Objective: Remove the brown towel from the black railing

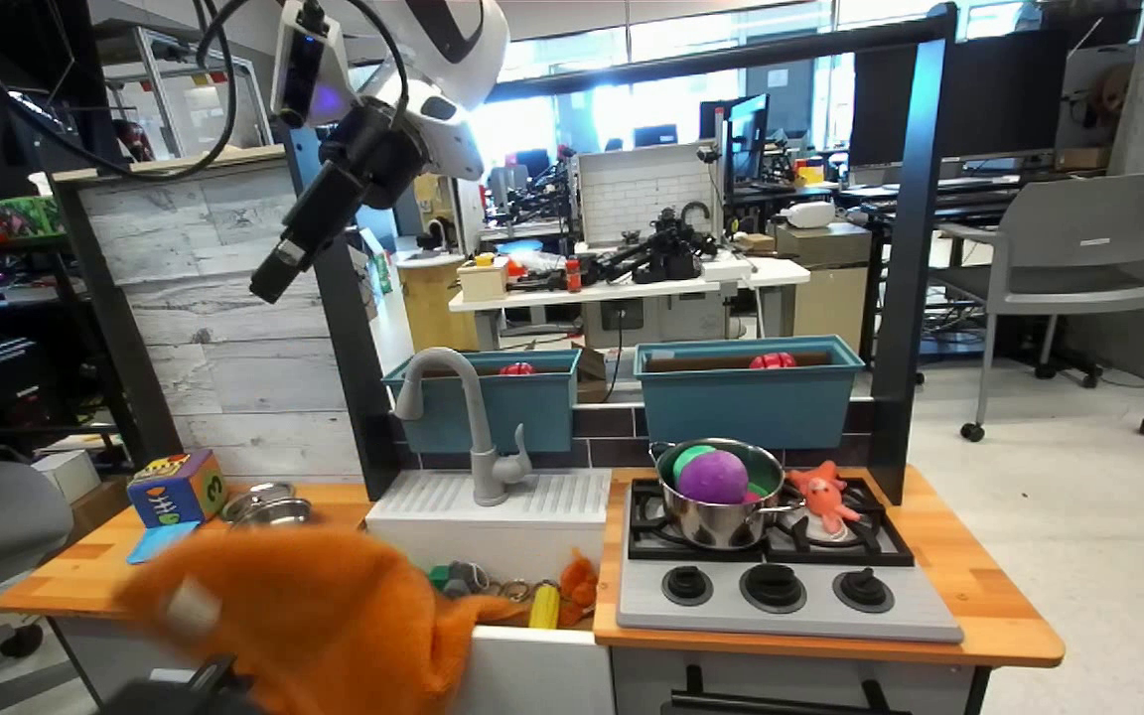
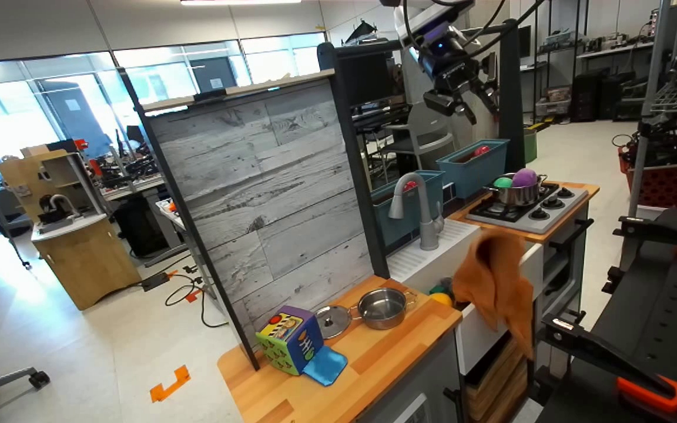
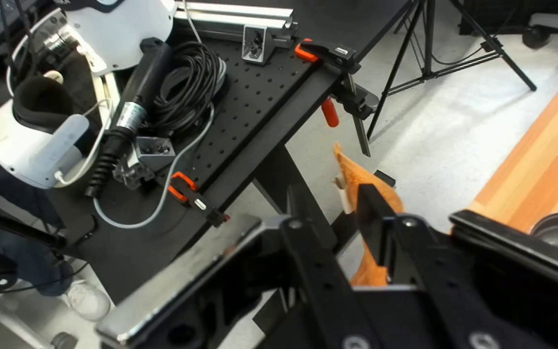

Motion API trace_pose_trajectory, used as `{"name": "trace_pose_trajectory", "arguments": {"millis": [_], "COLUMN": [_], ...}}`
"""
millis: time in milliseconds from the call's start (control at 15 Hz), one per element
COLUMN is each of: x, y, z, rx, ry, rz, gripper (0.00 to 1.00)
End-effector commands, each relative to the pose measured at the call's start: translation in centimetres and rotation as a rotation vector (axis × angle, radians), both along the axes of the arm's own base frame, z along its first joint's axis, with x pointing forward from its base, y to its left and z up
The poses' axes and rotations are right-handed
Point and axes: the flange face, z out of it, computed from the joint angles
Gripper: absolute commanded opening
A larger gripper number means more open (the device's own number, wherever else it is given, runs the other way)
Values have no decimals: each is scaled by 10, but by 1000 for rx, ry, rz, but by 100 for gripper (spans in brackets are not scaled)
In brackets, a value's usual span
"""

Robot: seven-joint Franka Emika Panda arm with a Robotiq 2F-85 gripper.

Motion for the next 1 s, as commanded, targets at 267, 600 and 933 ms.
{"name": "trace_pose_trajectory", "arguments": {"millis": [267,600,933], "x": [-11,-5,-5], "y": [11,-7,-8], "z": [-39,9,10], "rx": [-87,-93,-93], "ry": [152,65,64], "rz": [4,-17,-19], "gripper": [95,100,100]}}
